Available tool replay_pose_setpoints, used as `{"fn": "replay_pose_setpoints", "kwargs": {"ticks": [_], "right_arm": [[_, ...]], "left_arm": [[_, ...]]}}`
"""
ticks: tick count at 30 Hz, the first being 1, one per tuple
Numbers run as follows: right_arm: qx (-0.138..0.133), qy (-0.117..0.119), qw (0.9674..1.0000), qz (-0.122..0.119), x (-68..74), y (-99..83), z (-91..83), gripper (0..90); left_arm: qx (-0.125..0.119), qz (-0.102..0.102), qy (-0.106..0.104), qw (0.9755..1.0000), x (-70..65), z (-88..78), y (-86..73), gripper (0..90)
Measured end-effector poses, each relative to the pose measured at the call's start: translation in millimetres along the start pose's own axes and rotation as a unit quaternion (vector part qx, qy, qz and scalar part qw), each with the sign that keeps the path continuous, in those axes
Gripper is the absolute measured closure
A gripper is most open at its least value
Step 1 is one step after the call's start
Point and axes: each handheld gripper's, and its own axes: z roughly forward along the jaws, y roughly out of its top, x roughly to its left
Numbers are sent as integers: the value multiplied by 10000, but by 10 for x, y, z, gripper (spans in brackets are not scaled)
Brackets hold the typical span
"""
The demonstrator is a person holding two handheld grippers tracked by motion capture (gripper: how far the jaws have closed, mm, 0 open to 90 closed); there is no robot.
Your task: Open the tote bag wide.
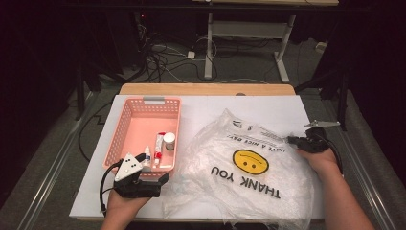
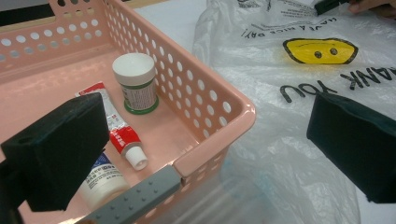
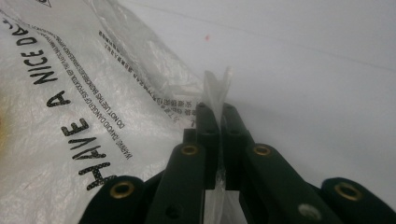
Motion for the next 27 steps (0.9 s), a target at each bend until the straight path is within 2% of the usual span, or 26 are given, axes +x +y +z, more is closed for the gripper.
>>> {"fn": "replay_pose_setpoints", "kwargs": {"ticks": [3, 4, 5, 8, 12, 16, 17, 18, 20, 21, 22, 23, 27], "right_arm": [[-119, -127, 9998, 52, -5, 17, -16, 900], [-203, -222, 9994, 169, -43, 45, -33, 900], [-203, -222, 9994, 169, -43, 45, -33, 900], [-329, -424, 9976, 430, -163, 120, -28, 900], [-449, -612, 9952, 618, -288, 211, -4, 900], [-645, -871, 9899, 910, -425, 294, 19, 900], [-645, -871, 9899, 910, -425, 294, 19, 900], [-718, -1014, 9870, 1019, -497, 321, 20, 900], [-835, -1157, 9837, 1094, -567, 336, 4, 900], [-835, -1157, 9837, 1094, -567, 336, 4, 900], [-942, -1316, 9793, 1215, -624, 339, -38, 900], [-990, -1364, 9770, 1305, -645, 330, -65, 900], [-1060, -1479, 9747, 1297, -667, 223, -144, 900]], "left_arm": [[-61, -66, 41, 10000, 6, -15, 0, 0], [-98, -102, 42, 9999, 4, -22, 5, 0], [-116, -93, 47, 9999, -3, -26, 12, 0], [-77, 68, 37, 9999, -34, -22, 24, 0], [-43, 96, -51, 9999, -35, 0, 33, 0], [-32, 177, -82, 9998, -56, 3, 40, 0], [-29, 197, -94, 9998, -57, 1, 41, 0], [-40, 220, -109, 9997, -50, -8, 44, 0], [-47, 213, -116, 9997, -43, -13, 46, 0], [-44, 208, -129, 9997, -32, -16, 49, 0], [-54, 182, -128, 9997, -23, -15, 48, 0], [-56, 165, -127, 9998, -12, -13, 46, 0], [-39, 129, -163, 9998, 0, 7, 35, 0]]}}
